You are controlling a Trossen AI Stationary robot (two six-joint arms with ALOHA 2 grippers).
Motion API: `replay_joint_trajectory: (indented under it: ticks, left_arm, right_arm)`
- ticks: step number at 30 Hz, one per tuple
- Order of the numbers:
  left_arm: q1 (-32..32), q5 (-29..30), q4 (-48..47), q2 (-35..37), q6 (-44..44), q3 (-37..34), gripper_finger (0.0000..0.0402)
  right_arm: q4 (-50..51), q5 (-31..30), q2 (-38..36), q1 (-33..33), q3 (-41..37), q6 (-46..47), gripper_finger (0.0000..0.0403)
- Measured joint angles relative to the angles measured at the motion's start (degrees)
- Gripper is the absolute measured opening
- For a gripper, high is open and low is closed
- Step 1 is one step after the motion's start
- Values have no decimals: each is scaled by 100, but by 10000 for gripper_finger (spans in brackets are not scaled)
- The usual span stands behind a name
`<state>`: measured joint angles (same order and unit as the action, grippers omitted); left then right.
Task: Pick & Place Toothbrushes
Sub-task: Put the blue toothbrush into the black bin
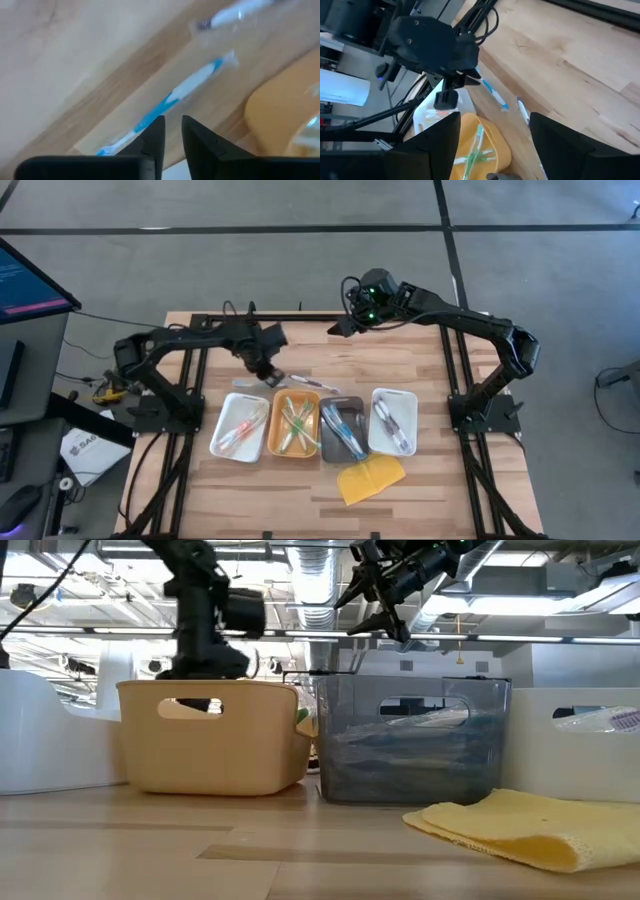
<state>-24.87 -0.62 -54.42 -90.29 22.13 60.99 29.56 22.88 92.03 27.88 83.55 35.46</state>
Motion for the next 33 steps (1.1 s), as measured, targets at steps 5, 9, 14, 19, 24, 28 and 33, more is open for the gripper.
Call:
replay_joint_trajectory:
  ticks: [5,9,14,19,24,28,33]
  left_arm:
    - [462,284,-18,-88,1508,464,25]
    - [840,489,-1,-95,2587,413,15]
    - [873,115,40,-313,2832,276,37]
    - [632,-47,86,-627,2829,275,34]
    - [427,-286,86,-849,2677,274,10]
    - [388,-433,91,-895,2631,274,4]
    - [252,-450,105,-893,2479,215,3]
  right_arm:
    - [2,214,0,34,0,-2,234]
    - [31,511,0,85,0,-4,234]
    - [45,578,0,125,0,-241,234]
    - [22,584,0,151,0,-243,234]
    - [22,677,0,151,0,-243,234]
    - [22,701,0,150,0,-245,234]
    - [55,780,0,146,0,-305,234]
